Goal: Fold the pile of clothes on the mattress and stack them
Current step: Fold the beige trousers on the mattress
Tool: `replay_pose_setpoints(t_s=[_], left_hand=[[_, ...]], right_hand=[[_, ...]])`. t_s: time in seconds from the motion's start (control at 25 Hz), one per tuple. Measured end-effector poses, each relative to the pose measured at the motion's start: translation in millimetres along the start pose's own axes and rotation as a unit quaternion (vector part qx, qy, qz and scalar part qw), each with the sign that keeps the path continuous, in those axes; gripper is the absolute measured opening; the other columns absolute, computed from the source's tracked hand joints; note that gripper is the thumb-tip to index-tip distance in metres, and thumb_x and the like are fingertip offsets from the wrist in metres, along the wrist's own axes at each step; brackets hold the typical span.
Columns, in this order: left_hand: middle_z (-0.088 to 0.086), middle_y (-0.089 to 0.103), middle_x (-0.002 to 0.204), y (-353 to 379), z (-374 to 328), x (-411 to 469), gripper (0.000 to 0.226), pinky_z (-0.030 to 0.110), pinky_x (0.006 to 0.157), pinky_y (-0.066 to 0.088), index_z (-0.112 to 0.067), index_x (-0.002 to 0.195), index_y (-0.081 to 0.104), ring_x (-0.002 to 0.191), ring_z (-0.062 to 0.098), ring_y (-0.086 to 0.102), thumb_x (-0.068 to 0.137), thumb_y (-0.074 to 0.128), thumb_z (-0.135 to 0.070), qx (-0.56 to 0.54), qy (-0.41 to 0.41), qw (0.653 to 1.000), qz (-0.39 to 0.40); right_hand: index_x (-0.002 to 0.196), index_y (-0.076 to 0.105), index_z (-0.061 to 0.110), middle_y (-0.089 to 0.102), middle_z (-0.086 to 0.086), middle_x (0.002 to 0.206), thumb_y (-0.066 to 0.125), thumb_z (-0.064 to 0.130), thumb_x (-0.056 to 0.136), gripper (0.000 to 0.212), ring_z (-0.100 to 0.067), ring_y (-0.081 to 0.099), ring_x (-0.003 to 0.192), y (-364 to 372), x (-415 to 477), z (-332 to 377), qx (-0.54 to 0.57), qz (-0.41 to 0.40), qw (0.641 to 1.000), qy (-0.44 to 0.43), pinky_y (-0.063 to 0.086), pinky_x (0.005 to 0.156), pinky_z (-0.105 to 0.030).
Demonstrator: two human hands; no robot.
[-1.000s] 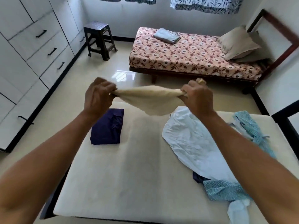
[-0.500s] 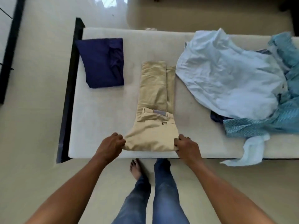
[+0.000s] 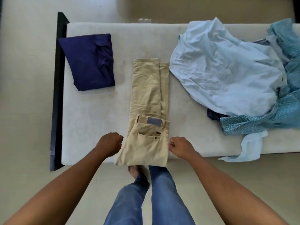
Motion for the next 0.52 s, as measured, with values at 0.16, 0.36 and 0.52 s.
replay_pose_setpoints(t_s=[0.16,0.36,0.52], left_hand=[[0.007,0.068,0.119,-35.7,9.3,73.8,0.029,0.036,0.083,0.052,-0.018,0.122,0.065,0.106,0.026,0.064,0.100,0.059,-0.036,-0.115,-0.081,0.990,0.005],[0.019,0.061,0.136,-50.9,20.0,193.4,0.054,0.041,0.097,0.049,-0.005,0.140,0.050,0.124,0.036,0.059,0.098,0.066,-0.035,-0.329,-0.157,0.930,-0.046],[0.012,0.061,0.132,-57.6,45.1,274.3,0.057,0.039,0.096,0.053,-0.012,0.138,0.051,0.115,0.031,0.062,0.092,0.071,-0.039,-0.477,-0.237,0.839,-0.109]], right_hand=[[0.082,0.069,0.020,0.070,0.002,0.090,0.069,0.022,0.088,0.007,-0.017,0.066,0.085,-63.7,71.8,6.0,0.054,-0.056,0.997,0.015,0.050,0.067,-0.030],[0.114,0.069,0.013,0.070,-0.007,0.115,0.074,0.024,0.087,0.029,-0.024,0.065,0.109,-104.9,197.3,17.5,0.132,-0.121,0.982,0.051,0.049,0.087,-0.030],[0.129,0.059,0.011,0.065,-0.005,0.123,0.073,0.032,0.089,0.047,-0.021,0.060,0.111,-110.2,283.6,44.6,0.176,-0.162,0.970,0.041,0.046,0.089,-0.029]])
Point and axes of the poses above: each hand's wrist, its own x-axis towards the middle knuckle, its own y-axis out of the palm, z = x × y, the point moved 5 cm from there along x, towards the middle knuckle
